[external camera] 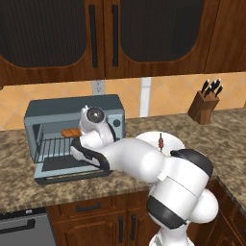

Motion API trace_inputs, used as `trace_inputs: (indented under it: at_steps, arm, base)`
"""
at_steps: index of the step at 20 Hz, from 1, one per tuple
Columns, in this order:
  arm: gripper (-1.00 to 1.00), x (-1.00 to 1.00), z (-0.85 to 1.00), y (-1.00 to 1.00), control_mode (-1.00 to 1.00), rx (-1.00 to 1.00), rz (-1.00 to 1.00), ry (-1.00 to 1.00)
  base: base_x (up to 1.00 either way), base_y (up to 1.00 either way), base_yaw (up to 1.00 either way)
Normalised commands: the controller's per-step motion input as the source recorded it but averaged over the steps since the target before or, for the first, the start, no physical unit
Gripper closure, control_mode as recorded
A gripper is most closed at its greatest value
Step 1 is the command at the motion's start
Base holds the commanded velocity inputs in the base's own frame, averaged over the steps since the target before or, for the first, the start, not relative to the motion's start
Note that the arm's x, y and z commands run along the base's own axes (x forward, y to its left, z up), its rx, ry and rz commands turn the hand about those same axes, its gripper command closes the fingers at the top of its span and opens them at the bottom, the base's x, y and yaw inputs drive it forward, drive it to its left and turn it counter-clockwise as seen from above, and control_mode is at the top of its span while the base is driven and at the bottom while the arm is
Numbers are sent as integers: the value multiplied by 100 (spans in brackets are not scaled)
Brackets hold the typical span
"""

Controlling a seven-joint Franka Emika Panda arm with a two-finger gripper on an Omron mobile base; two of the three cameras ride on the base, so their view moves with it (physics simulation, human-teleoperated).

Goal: Pick up the kebab skewer and baguette bread, and place them inside the toaster oven. Close the toaster oven door and start by setting the timer.

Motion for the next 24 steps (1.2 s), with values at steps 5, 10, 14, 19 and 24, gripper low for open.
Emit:
trace_inputs:
  at_steps: [5,10,14,19,24]
  arm:
    - [100,32,-11,3,-100,0,0,2]
    - [100,1,-20,32,-100,-1,0,3]
    - [100,11,-1,31,-100,0,0,3]
    - [100,2,-2,44,-100,-1,0,5]
    - [100,2,0,12,-100,0,0,0]
  base:
    - [0,0,0]
    - [0,0,0]
    - [0,0,0]
    - [0,0,0]
    - [0,0,0]
